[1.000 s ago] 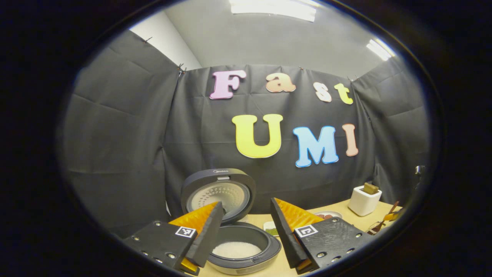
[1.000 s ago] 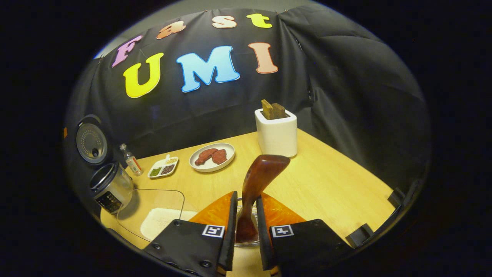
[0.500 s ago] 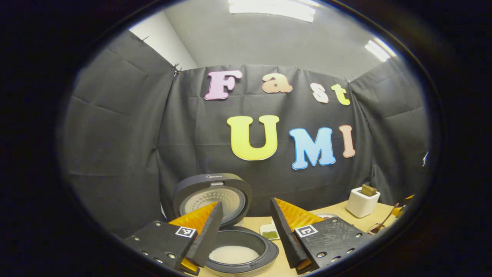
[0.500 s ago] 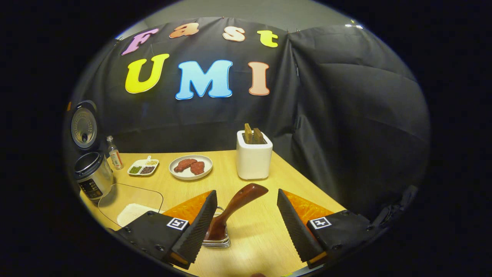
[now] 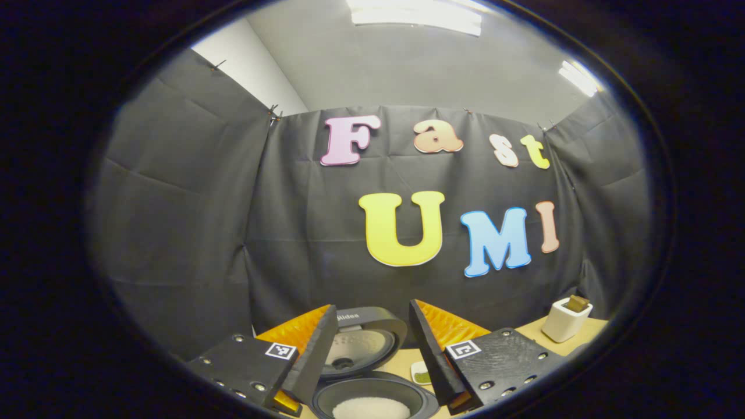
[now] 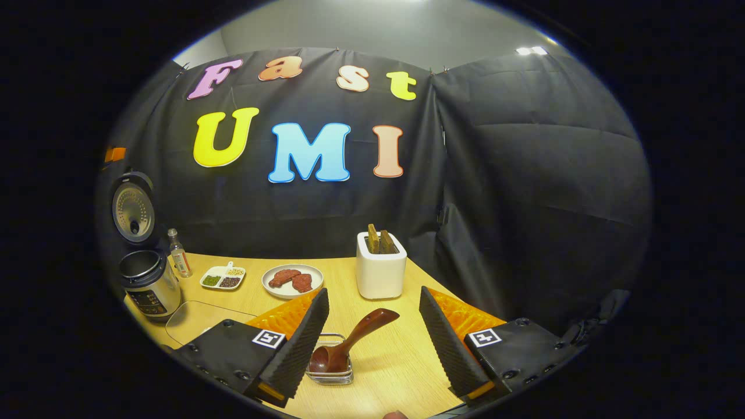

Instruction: Close the left gripper, press the button to open the rice cooker; take a wooden spoon from the chopstick holder with the right hand, scoop a spoonful of rice and pour it into the rice cooker, then put the wooden spoon back into the chopstick holder.

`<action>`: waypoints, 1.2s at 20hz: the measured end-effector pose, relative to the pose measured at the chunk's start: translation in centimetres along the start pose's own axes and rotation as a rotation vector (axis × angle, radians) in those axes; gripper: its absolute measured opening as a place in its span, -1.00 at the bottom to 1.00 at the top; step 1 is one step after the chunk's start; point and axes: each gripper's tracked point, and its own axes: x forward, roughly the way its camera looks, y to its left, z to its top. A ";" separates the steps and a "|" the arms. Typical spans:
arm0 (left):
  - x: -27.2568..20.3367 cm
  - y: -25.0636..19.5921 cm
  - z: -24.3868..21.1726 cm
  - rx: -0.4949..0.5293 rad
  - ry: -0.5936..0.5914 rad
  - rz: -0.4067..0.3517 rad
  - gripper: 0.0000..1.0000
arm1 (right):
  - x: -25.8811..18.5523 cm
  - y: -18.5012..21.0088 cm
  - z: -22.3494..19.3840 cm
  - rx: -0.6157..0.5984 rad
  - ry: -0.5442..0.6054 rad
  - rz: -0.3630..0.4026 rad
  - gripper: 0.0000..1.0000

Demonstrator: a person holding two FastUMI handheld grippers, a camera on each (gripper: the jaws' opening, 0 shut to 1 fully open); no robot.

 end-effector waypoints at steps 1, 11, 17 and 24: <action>1.1 0.8 0.0 0.005 0.004 0.013 0.55 | -0.1 0.2 0.0 0.013 0.003 0.001 0.96; 11.8 5.9 -4.7 -0.026 0.094 0.080 0.53 | -0.3 1.0 -0.6 0.032 0.011 -0.018 0.96; 12.5 6.0 -7.6 -0.071 0.159 0.073 0.58 | -0.1 1.9 -0.6 0.022 0.016 0.004 0.96; 8.2 3.7 -8.8 -0.079 0.189 0.039 0.61 | 0.4 2.8 0.0 0.021 0.004 0.069 0.96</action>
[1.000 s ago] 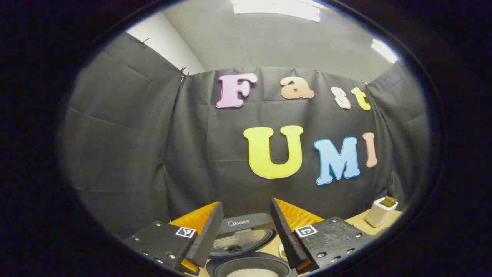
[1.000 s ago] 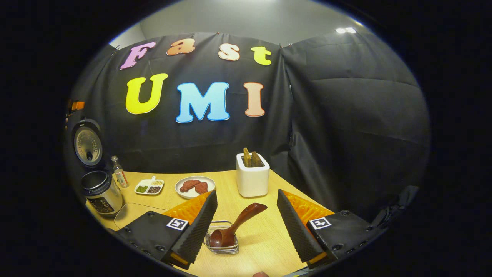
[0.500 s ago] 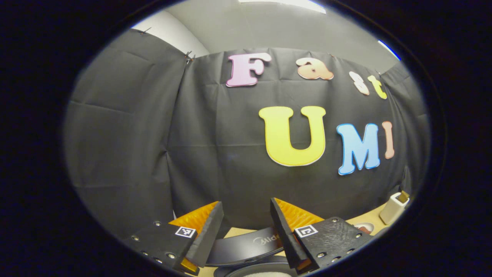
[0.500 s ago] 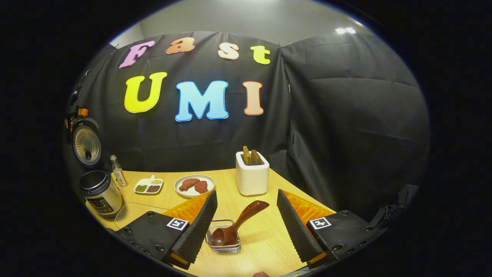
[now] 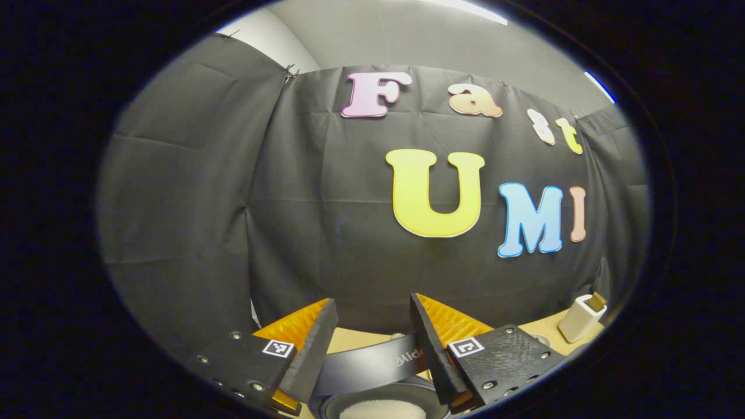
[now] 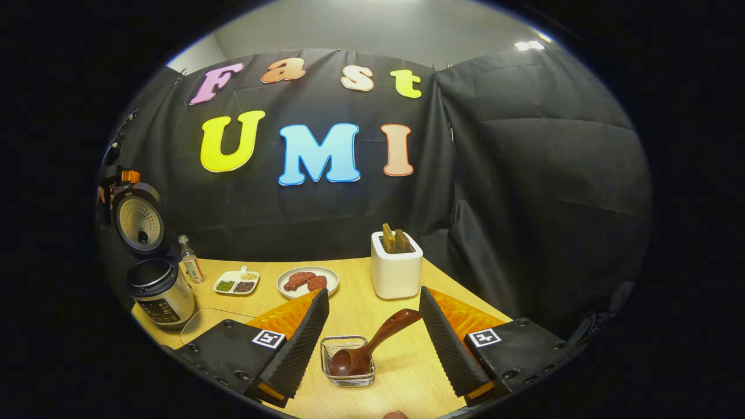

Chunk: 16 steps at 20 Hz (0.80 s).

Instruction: Close the left gripper, press the button to open the rice cooker; take a wooden spoon from the chopstick holder with the right hand, scoop a spoonful of rice and pour it into the rice cooker, then put the wooden spoon back into the chopstick holder.

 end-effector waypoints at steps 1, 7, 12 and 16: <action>-0.6 -0.3 -0.2 0.000 0.005 -0.003 0.61 | 0.0 0.0 0.1 -0.001 -0.003 0.010 0.97; -4.9 -2.4 -3.8 -0.004 0.056 -0.024 0.64 | -0.1 -0.7 0.9 0.003 -0.019 0.059 0.96; -7.6 -3.8 -7.0 -0.010 0.106 -0.031 0.62 | -0.4 -1.7 1.1 -0.006 -0.024 0.083 0.96; -9.4 -5.0 -9.5 -0.012 0.136 -0.032 0.60 | -0.7 -2.3 1.5 -0.008 -0.029 0.095 0.96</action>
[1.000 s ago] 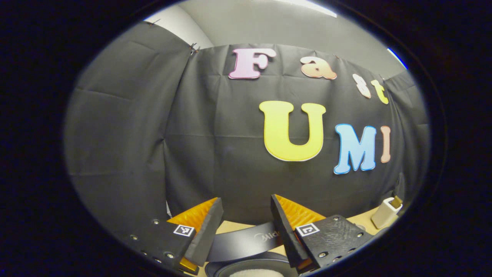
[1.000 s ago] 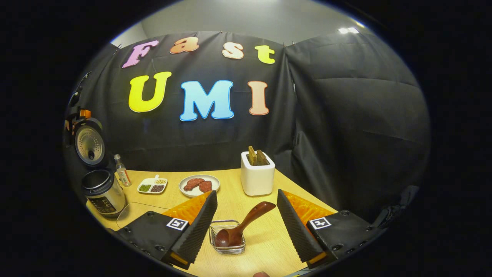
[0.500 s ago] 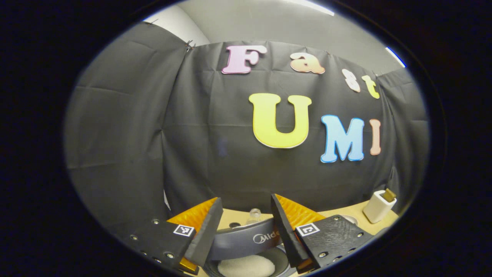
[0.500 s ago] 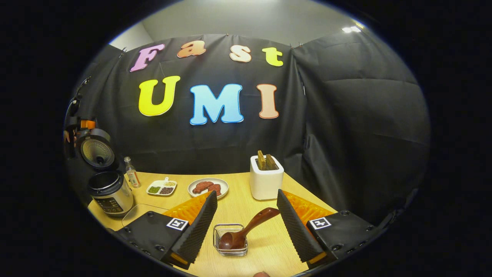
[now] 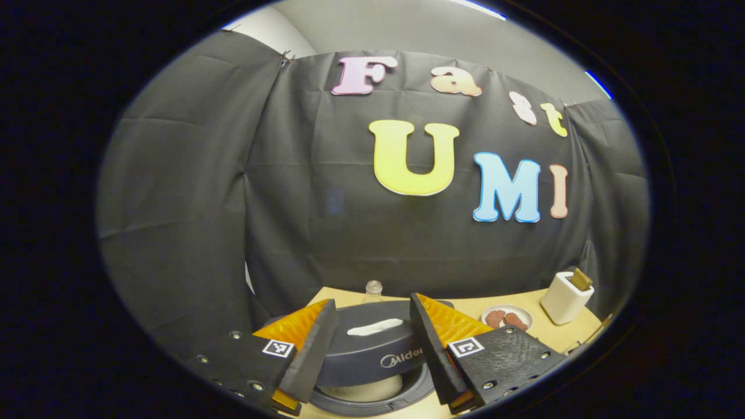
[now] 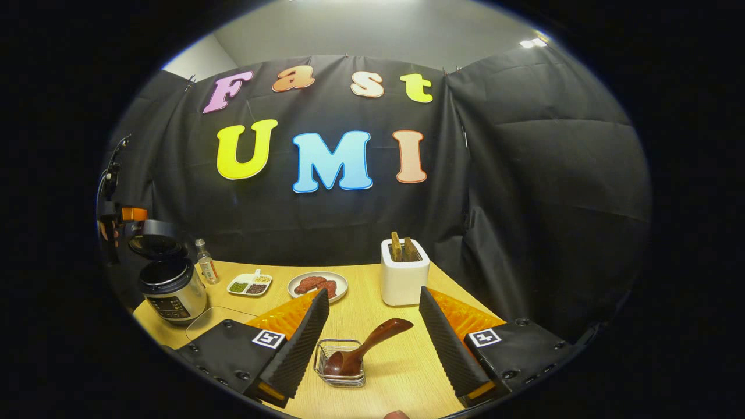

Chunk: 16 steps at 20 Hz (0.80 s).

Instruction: Close the left gripper, press the button to open the rice cooker; take a wooden spoon from the chopstick holder with the right hand, scoop a spoonful of rice and pour it into the rice cooker, then put the wooden spoon back into the chopstick holder.

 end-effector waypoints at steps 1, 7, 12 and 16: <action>-0.3 -0.3 -0.7 -0.002 0.008 0.001 0.60 | 0.0 -0.1 -0.1 -0.001 0.002 0.004 0.96; -1.6 -1.4 -5.1 -0.005 0.063 0.002 0.60 | -0.3 -0.2 0.0 -0.016 0.007 0.028 0.96; -2.1 -2.0 -7.9 0.015 0.080 0.005 0.63 | -0.5 -0.2 0.1 -0.024 0.007 0.039 0.86; -2.4 -2.2 -9.5 0.027 0.081 0.014 0.60 | -0.6 -0.6 -0.1 -0.026 0.012 0.038 0.96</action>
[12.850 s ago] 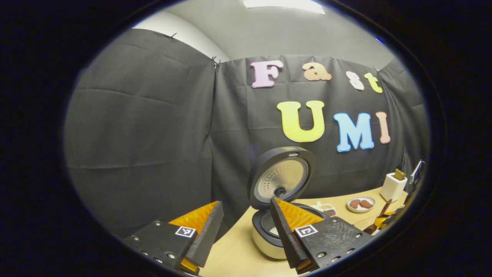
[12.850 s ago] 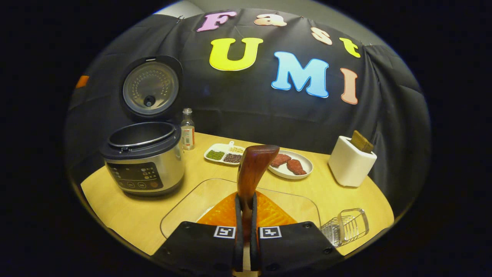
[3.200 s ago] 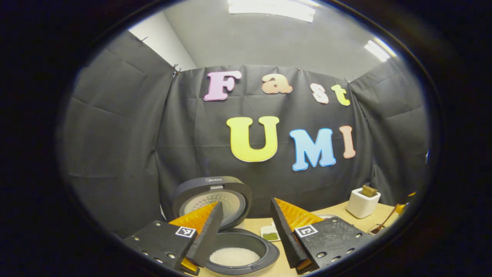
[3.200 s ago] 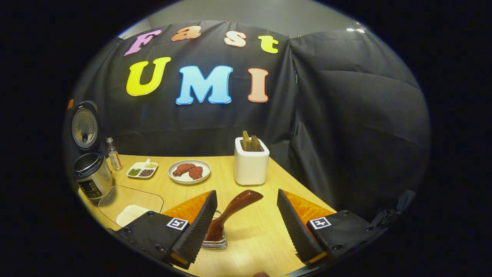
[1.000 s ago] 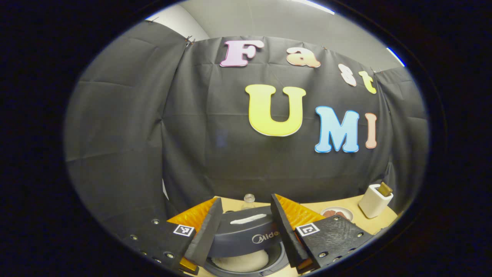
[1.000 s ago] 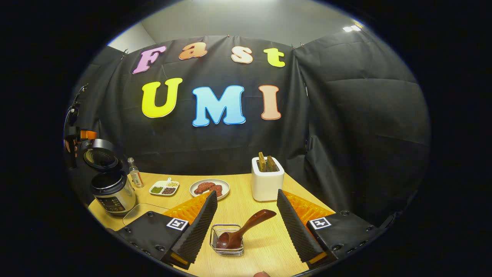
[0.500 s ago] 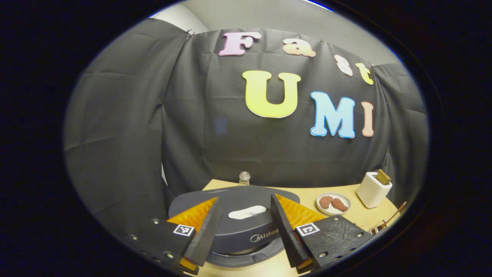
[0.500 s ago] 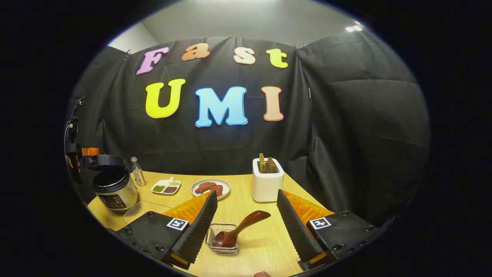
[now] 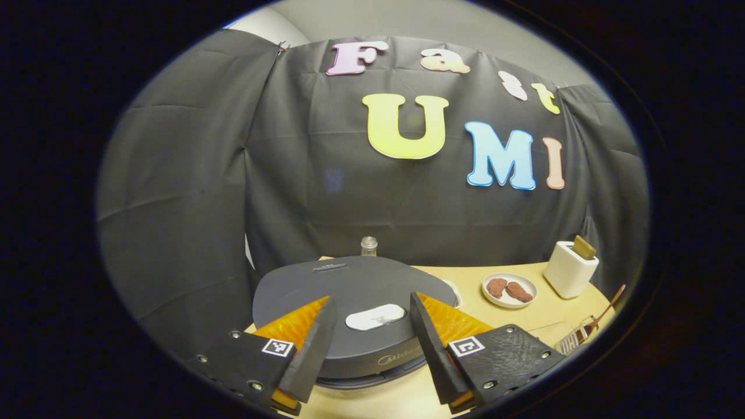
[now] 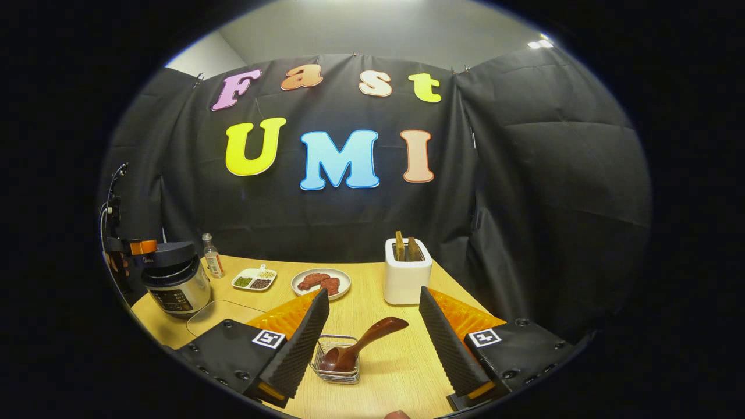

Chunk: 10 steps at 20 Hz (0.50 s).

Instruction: Close the left gripper, press the button to open the rice cooker; take a wooden spoon from the chopstick holder with the right hand, scoop a spoonful of rice and pour it into the rice cooker, then put the wooden spoon back into the chopstick holder.

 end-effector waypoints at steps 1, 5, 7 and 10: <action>0.0 0.0 -0.4 0.005 0.000 0.003 0.60 | -0.1 -0.1 0.0 -0.001 0.002 -0.001 0.86; 0.0 -0.5 -2.1 0.031 0.016 0.012 0.60 | -0.2 -0.4 -0.2 -0.004 0.007 -0.005 0.96; 0.2 -0.5 -2.9 0.044 0.023 0.017 0.62 | -0.3 -0.5 -0.3 -0.006 0.008 -0.007 0.96; 0.0 -0.5 -3.1 0.046 0.017 0.024 0.63 | -0.2 -0.6 -0.3 -0.012 0.011 -0.009 0.96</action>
